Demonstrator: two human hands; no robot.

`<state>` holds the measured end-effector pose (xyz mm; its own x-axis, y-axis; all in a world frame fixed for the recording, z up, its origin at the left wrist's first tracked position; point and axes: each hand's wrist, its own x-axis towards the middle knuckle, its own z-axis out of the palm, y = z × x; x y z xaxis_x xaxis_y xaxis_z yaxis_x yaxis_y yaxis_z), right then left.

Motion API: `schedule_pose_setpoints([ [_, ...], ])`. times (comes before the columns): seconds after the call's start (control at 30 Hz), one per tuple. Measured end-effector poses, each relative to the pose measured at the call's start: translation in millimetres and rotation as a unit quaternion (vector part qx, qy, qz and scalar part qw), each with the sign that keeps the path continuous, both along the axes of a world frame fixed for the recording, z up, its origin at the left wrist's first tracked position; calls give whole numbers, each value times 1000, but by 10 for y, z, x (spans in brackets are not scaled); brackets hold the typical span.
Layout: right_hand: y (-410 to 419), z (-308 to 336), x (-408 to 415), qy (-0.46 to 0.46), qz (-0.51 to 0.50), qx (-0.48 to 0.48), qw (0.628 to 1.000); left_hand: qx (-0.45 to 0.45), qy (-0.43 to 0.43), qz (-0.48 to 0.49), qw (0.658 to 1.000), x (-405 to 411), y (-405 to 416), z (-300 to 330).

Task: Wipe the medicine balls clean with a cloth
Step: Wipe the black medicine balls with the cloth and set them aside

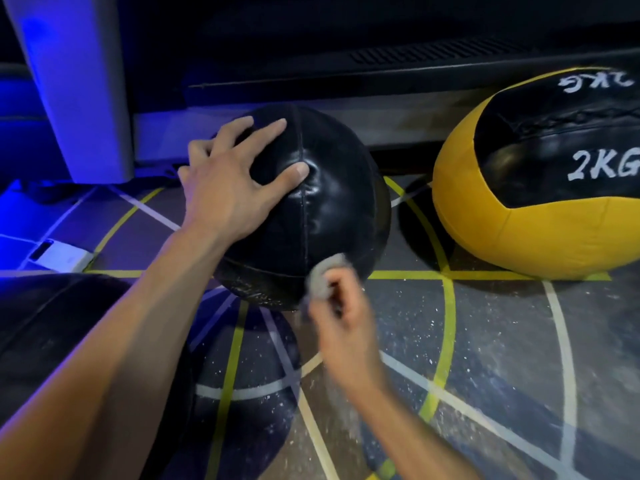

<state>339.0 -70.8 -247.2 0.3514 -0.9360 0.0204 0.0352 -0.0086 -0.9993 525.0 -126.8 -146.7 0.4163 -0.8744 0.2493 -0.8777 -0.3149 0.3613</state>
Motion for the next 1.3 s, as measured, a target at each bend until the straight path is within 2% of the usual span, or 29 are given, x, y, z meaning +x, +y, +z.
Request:
schedule_pose_setpoints([
  [0.03, 83, 15, 53, 7, 26, -12, 1000, 3, -13, -2, 1000, -48, -19, -1],
  [0.13, 32, -66, 50, 3, 6, 3, 1000, 9, -48, -15, 999, -166, -67, -28],
  [0.3, -177, -177, -228, -10, -85, 48, 995, 15, -56, -3, 998, -165, -58, -38],
  [0.4, -333, -314, -262, -9, -145, 120, 982, 15, -72, 1, 997, -236, -23, -75],
  [0.43, -384, -356, -260, -21, -165, 154, 974, 11, -53, -16, 998, -218, -5, -67],
  [0.57, -498, -379, -306, -81, -192, 269, 940, -64, 139, -88, 984, 168, 207, 31],
  [0.67, -534, -252, -354, -105, -179, 281, 937, -20, 205, -87, 975, 447, 380, -95],
  [0.77, -532, -53, -274, -91, -191, 173, 962, -33, 228, -74, 970, 475, 358, -219],
  [0.83, -450, 74, -152, -19, -198, 30, 980, -35, 204, -70, 976, 449, 262, -234],
  [0.9, -320, 121, -27, 53, -163, -137, 976, -32, 180, -63, 981, 407, 166, -207],
  [0.93, -248, 86, 22, 109, -119, -223, 961, -28, 175, -59, 982, 386, 125, -197],
  [0.97, -186, -5, 57, 189, -64, -304, 931, -22, 170, -57, 984, 356, 95, -183],
  [1.03, -132, -185, 46, 336, 44, -416, 844, -16, 151, -60, 987, 278, 55, -170],
  [1.07, -165, -248, -2, 373, 80, -446, 810, -13, 142, -61, 988, 242, 56, -168],
  [1.13, -274, -218, -120, 391, 98, -483, 777, -7, 135, -58, 989, 210, 69, -164],
  [1.17, -325, -139, -155, 380, 91, -494, 777, -3, 137, -52, 989, 202, 64, -159],
  [1.27, -473, 200, -60, 329, 49, -491, 805, 14, 137, -46, 989, 197, -22, -89],
  [1.3, -501, 287, 31, 326, 27, -500, 801, 20, 137, -48, 989, 197, -46, -55],
])
